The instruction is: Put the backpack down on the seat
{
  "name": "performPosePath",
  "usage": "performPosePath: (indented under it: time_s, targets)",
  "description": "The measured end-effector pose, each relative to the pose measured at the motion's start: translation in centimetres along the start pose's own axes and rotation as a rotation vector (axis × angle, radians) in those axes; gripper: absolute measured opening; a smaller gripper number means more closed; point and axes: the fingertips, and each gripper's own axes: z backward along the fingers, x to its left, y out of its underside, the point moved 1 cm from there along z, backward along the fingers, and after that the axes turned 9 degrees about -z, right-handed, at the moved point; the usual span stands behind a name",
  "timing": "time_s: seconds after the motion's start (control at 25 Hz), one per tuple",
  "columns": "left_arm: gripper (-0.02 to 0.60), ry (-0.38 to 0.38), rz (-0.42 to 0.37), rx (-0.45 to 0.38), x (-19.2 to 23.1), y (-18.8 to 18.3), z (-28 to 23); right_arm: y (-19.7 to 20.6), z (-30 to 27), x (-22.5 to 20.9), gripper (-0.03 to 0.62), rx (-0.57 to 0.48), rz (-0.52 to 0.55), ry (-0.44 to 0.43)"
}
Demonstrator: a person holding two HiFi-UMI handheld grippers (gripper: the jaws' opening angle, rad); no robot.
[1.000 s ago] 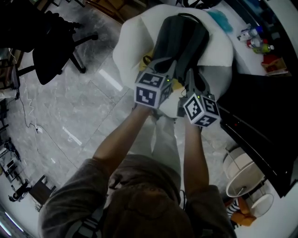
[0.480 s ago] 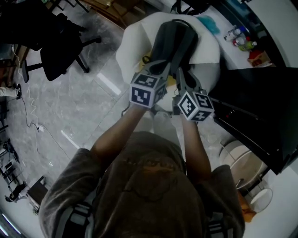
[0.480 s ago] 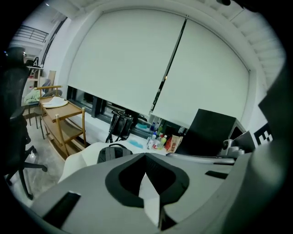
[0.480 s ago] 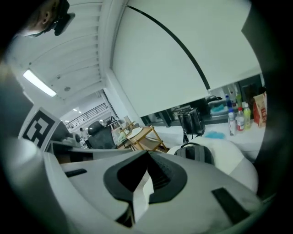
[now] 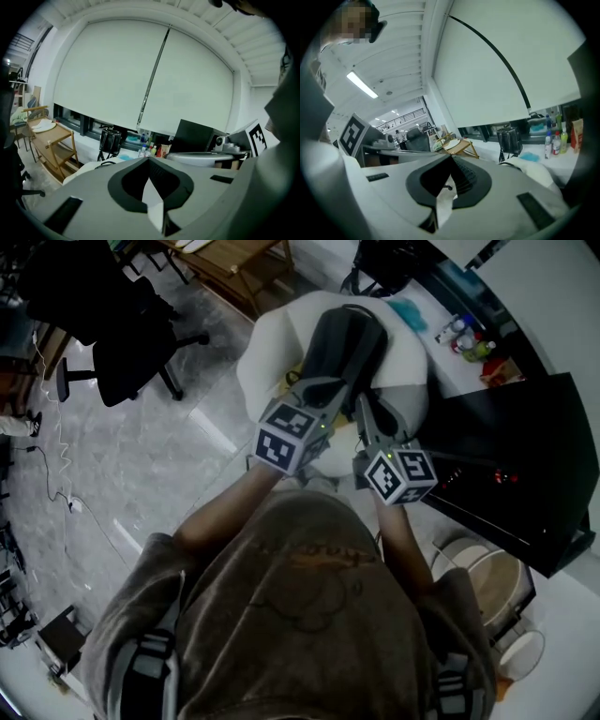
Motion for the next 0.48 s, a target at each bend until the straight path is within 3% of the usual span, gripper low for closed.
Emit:
performPosePath:
  time_s: [0.48]
  targets:
    - [0.0,0.074,-0.103,-0.121,-3.1,-3.3,4.1,-2.7,4.9,3.9,0.0,-0.068,0.095,-0.106]
